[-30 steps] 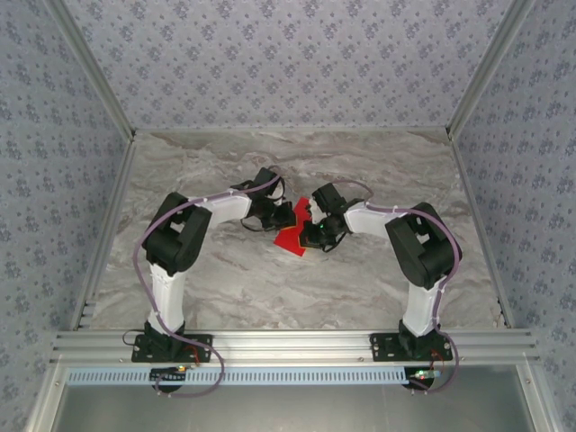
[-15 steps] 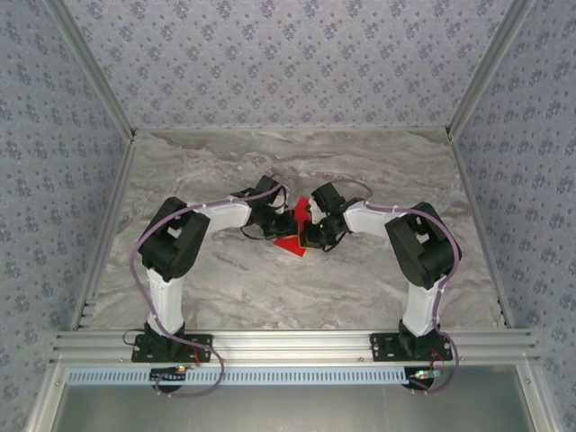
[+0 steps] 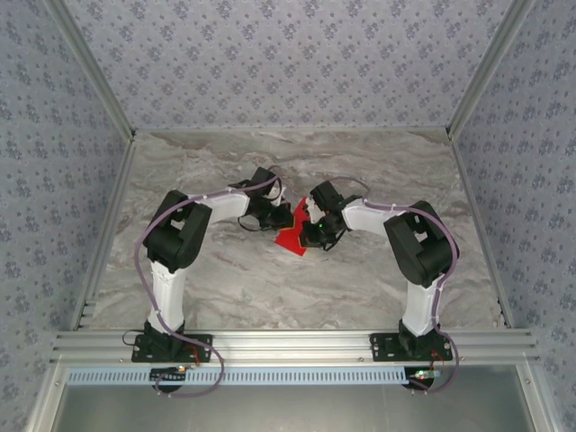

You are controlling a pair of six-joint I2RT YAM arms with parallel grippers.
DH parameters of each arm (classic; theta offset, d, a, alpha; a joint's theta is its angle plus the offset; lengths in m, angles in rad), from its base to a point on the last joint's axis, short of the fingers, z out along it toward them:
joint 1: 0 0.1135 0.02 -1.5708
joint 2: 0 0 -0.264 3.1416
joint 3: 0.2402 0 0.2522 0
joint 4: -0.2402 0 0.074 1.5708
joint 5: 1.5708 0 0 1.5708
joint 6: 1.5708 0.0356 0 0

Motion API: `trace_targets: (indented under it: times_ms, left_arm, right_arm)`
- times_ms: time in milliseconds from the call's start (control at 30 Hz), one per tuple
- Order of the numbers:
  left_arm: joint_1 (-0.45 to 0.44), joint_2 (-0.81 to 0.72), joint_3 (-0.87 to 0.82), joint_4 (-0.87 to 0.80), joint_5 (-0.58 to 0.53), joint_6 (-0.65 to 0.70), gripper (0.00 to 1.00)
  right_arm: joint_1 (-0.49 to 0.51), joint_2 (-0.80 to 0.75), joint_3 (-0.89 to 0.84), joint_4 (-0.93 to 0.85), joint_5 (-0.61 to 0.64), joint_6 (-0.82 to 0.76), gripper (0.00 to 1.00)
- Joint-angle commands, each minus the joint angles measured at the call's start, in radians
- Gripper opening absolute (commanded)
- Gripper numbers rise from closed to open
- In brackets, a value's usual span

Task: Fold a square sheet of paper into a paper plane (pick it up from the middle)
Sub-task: Fold the triangle a second time at the center of the table.

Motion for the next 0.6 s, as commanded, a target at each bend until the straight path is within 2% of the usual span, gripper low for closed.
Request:
trace_targets:
  times_ms: [0,233,400,567]
  left_arm:
    - [0.062,0.059,0.061,-0.018,-0.075,0.071,0.04]
    - [0.070,0.041,0.131,-0.060,-0.054,0.090,0.04]
    - [0.050,-0.052,0.064,-0.013,0.011,0.065,0.04]
    - [-0.004,-0.060,0.026,0.032,0.051,0.040,0.04]
  right_arm:
    - [-0.013,0.092,-0.060,-0.155,0.156,-0.060,0.00]
    - [-0.014,0.079,-0.053,-0.141,0.130,-0.050,0.00]
    - [-0.014,0.078,-0.040,-0.141,0.110,-0.047,0.00]
    - [-0.015,0.076,-0.040,-0.132,0.093,-0.042,0.00]
